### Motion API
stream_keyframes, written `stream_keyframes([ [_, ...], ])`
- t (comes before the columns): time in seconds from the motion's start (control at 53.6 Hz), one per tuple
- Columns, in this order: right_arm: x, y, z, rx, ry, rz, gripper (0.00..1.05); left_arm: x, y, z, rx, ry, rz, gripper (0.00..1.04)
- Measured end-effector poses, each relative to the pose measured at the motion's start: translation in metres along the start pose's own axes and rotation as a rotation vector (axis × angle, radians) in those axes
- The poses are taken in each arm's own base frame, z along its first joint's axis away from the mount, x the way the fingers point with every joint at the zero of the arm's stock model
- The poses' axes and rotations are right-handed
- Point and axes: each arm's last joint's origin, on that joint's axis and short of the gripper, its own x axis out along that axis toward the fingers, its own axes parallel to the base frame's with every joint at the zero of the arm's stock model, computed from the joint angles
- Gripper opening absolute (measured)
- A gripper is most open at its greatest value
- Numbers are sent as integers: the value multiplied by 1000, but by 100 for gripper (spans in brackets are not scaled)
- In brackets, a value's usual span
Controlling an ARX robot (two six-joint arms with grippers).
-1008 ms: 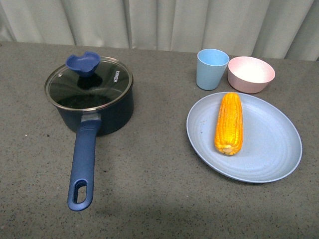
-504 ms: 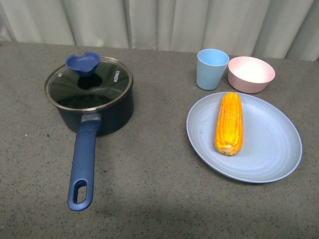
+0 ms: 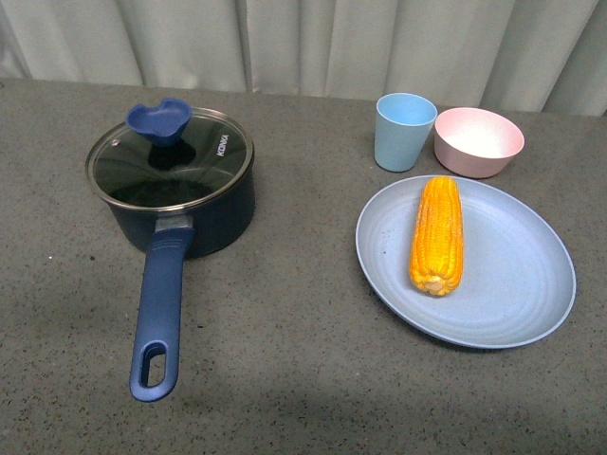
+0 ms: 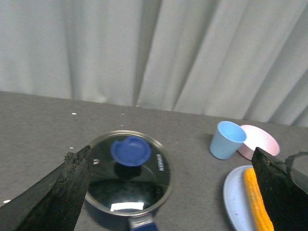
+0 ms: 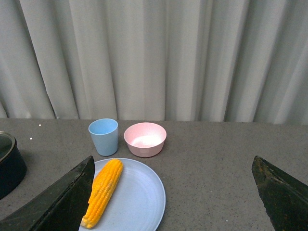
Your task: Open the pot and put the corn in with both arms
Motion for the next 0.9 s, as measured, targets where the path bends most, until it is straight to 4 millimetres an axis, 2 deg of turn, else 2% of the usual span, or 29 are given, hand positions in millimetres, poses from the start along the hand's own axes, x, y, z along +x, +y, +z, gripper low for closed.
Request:
stream_keyframes([
  [0.243,0,0,0,0,0,0,95,67,-37,-26,62,118,-122,98],
  [0.523,0,0,0,0,0,0,95,112,-54,-52,128,193,-159,98],
  [0.71,0,0,0,0,0,0,95,140,-43,-65,136,201,-80,98],
  [0.896,0,0,0,0,0,0,95,173,-9,-67,123,166,89,98],
])
